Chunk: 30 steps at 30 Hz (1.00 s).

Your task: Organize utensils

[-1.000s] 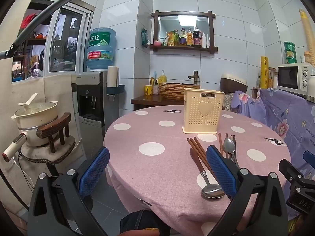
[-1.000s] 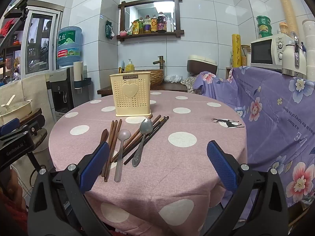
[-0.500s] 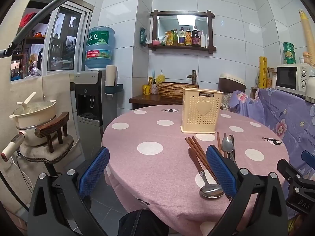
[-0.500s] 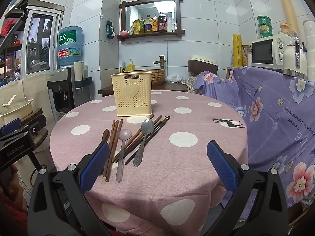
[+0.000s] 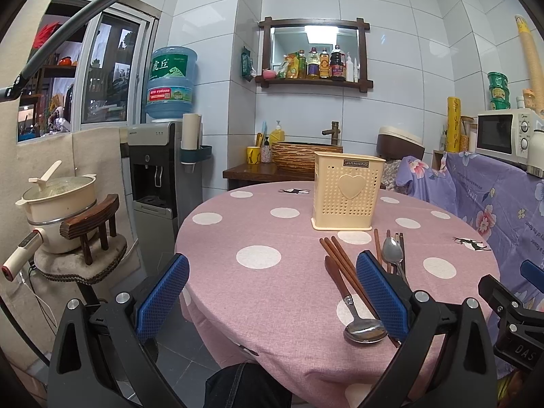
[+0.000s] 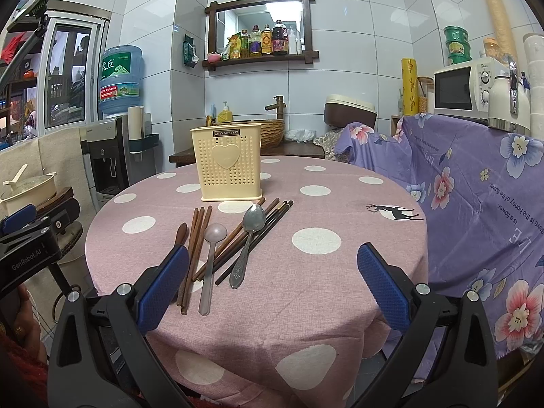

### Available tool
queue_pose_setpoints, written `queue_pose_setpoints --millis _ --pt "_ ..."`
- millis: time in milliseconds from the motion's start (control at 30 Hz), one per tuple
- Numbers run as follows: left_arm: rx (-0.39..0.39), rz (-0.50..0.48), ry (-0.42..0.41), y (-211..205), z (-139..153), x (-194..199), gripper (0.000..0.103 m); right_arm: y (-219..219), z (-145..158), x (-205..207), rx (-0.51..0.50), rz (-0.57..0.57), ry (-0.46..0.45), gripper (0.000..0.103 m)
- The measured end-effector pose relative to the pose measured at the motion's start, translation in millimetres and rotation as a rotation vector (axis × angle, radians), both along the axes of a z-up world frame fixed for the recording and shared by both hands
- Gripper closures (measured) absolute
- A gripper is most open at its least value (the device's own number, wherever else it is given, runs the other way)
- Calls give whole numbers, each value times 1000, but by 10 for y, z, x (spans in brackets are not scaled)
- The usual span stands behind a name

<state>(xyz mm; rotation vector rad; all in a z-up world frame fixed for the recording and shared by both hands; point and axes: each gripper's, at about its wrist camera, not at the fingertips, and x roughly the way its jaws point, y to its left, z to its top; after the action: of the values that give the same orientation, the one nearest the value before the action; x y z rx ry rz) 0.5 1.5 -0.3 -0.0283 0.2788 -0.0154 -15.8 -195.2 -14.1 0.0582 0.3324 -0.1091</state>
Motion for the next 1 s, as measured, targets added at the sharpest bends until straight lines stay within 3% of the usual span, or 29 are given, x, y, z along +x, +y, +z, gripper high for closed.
queue_pose_setpoints --millis 1000 --pt "-1 3 2 14 19 -6 5 10 -19 -5 3 5 4 5"
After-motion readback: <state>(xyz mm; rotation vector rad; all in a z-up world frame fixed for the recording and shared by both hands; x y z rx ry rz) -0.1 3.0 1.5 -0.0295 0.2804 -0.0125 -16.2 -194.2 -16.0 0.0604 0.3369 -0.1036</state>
